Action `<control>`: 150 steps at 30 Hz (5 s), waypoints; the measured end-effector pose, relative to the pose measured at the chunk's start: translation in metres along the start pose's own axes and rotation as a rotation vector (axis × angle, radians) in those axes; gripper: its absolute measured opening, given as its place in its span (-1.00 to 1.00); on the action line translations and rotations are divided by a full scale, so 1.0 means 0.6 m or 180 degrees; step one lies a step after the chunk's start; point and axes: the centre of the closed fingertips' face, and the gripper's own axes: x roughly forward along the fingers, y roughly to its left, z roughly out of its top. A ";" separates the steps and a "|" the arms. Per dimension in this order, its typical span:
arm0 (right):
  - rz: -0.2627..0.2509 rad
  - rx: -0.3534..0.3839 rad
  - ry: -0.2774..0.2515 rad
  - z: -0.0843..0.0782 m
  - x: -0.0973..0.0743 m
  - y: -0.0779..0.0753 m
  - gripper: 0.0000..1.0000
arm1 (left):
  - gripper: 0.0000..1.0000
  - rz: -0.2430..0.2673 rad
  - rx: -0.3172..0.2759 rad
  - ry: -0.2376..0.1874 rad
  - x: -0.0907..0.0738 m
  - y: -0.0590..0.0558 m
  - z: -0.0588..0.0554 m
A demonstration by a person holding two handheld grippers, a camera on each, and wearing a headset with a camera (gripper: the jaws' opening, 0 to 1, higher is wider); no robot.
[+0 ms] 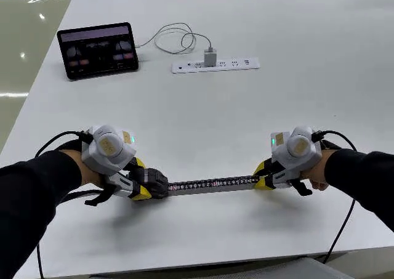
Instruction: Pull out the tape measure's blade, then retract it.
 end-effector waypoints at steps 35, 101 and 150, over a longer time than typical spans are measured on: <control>-0.0047 0.0103 0.0067 -0.037 -0.028 -0.008 -0.82 | -0.35 0.0015 -0.0008 -0.0015 0.000 -0.001 0.001; -0.0642 0.0735 -0.0285 -0.049 -0.055 -0.018 -0.39 | 0.94 0.0960 -0.1492 -0.0834 -0.052 0.046 -0.070; -0.1739 0.1542 -0.0782 -0.056 -0.173 0.032 0.74 | 1.00 0.1796 -0.2096 -0.1281 -0.155 0.002 -0.082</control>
